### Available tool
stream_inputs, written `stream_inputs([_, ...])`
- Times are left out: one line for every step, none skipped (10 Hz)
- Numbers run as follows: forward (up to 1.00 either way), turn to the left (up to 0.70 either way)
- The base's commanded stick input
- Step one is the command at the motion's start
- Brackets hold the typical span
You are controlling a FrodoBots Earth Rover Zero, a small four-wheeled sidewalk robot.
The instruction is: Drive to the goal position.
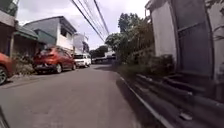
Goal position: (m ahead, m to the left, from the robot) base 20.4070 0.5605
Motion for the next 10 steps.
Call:
stream_inputs([0.70, 0.00])
stream_inputs([0.70, 0.02])
stream_inputs([0.70, 0.00])
stream_inputs([0.70, 0.02])
stream_inputs([0.70, 0.02])
stream_inputs([0.70, 0.02])
stream_inputs([0.70, 0.03])
stream_inputs([0.70, 0.03])
stream_inputs([0.70, 0.03])
stream_inputs([0.70, 0.03])
